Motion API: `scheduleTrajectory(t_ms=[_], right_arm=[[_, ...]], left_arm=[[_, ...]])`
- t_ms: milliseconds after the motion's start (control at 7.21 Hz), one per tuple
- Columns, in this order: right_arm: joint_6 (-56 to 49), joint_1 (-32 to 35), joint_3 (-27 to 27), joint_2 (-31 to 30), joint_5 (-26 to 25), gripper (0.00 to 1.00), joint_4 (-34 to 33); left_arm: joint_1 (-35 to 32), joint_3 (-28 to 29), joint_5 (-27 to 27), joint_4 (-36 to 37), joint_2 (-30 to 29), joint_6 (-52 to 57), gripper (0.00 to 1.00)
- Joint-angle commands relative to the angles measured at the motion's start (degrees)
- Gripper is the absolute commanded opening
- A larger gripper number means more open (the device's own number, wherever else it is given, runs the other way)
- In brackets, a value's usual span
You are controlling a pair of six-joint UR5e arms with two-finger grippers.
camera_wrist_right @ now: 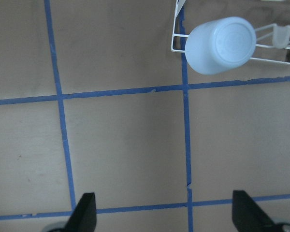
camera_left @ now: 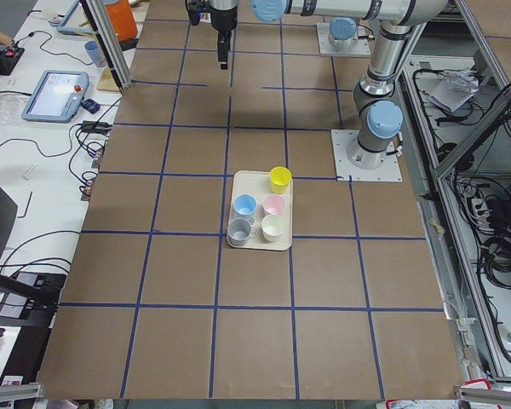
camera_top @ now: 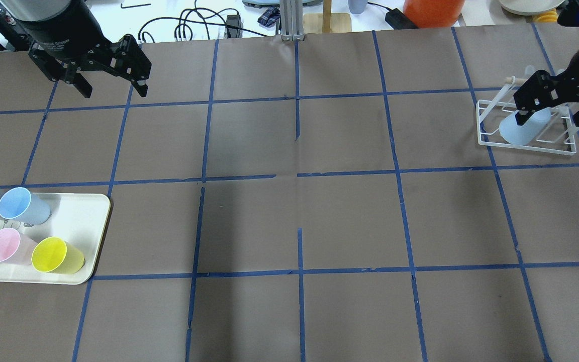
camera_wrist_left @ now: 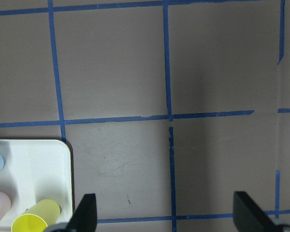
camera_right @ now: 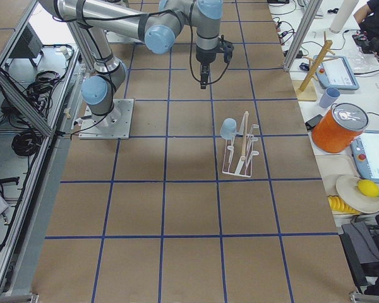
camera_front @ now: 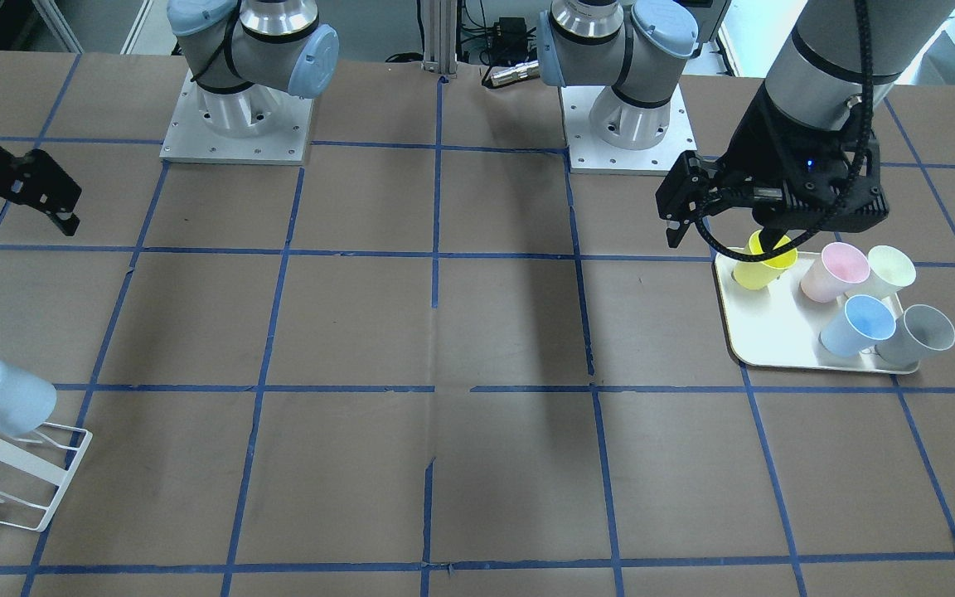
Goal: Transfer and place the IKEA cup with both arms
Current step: 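Lower the right gripper around the light blue cup on the rack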
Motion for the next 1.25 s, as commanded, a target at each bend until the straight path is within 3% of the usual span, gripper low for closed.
scheduleTrajectory(t_ms=[0,555,1110], right_arm=[[-7.7,-1.7,0.1,5.0,-0.6,1.00,-7.0],[-10.8,-4.1,-0.2,13.7,0.1,1.00,-16.6],[-10.8,-4.1,-0.2,16.9,-0.4,1.00,-17.8]], left_arm=[[0.2,0.0,0.0,0.0,0.1,0.0,1.00],[0.2,0.0,0.0,0.0,0.1,0.1,1.00],[0.6,0.1,-0.4,0.1,0.0,0.1,1.00]])
